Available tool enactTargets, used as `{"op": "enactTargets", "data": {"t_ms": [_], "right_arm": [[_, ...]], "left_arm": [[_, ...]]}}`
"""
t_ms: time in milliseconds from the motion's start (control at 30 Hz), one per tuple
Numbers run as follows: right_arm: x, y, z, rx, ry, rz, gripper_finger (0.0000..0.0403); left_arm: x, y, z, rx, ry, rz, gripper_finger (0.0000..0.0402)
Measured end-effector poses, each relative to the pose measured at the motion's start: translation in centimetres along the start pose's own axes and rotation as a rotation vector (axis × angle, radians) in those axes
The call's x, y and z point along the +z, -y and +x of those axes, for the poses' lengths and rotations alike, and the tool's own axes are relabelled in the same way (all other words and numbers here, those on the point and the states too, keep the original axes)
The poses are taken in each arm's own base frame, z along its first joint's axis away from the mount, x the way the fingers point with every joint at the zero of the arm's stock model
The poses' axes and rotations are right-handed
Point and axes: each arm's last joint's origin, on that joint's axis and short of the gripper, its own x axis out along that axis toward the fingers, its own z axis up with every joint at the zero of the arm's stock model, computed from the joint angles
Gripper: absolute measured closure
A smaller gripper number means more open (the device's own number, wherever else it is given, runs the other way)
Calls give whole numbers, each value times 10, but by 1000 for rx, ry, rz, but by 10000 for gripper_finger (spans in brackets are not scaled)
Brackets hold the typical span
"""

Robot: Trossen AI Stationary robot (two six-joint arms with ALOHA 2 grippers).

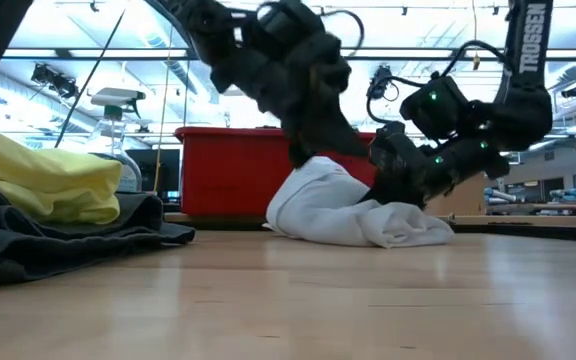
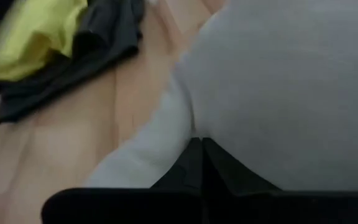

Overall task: Fold Laundry from Bin
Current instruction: Fold the white shirt

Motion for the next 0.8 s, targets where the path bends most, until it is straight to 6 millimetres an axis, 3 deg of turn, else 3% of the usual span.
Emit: {"op": "enactTargets", "data": {"t_ms": [167, 267, 433, 667, 800], "right_arm": [[-2, 2, 4, 90, 99, 31, 397], [1, 5, 0, 197, 176, 56, 399], [10, 6, -20, 278, 346, 84, 400], [6, 2, -49, 293, 367, 77, 400], [2, -7, -60, 374, 334, 52, 400]], "left_arm": [[16, -4, -23, 16, 71, 81, 401], [7, -11, -25, 23, 106, 94, 401], [-26, -19, -28, -2, 194, -29, 401], [-42, -9, -61, -91, 514, -118, 401], [-37, -3, -79, -82, 626, -28, 401]]}}
